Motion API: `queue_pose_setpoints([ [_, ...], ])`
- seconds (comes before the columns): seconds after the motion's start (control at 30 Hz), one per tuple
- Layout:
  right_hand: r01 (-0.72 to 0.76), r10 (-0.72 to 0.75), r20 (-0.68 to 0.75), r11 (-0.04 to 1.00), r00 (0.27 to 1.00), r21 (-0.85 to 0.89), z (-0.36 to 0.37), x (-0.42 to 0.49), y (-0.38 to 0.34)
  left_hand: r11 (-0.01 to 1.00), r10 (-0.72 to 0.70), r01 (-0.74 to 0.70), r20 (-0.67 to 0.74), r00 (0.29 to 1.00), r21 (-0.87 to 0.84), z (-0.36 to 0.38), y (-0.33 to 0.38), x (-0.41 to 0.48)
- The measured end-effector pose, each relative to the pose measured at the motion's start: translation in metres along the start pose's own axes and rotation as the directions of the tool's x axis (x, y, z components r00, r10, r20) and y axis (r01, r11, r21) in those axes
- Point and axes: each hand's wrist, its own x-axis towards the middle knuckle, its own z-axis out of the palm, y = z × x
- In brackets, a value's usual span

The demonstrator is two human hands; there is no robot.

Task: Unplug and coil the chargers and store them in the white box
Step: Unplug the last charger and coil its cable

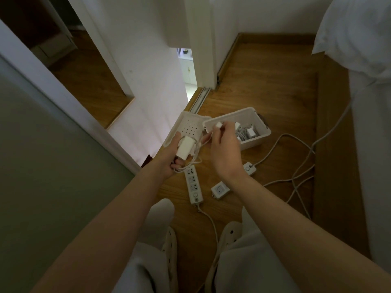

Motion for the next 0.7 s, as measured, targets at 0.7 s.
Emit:
queue_pose_setpoints([
  [0.7,-0.242,0.305,0.231,0.934,0.924,-0.263,-0.022,0.028,0.045,0.911,0.173,-0.208,0.127,0.977,0.357,0.044,-0.017,0.008],
])
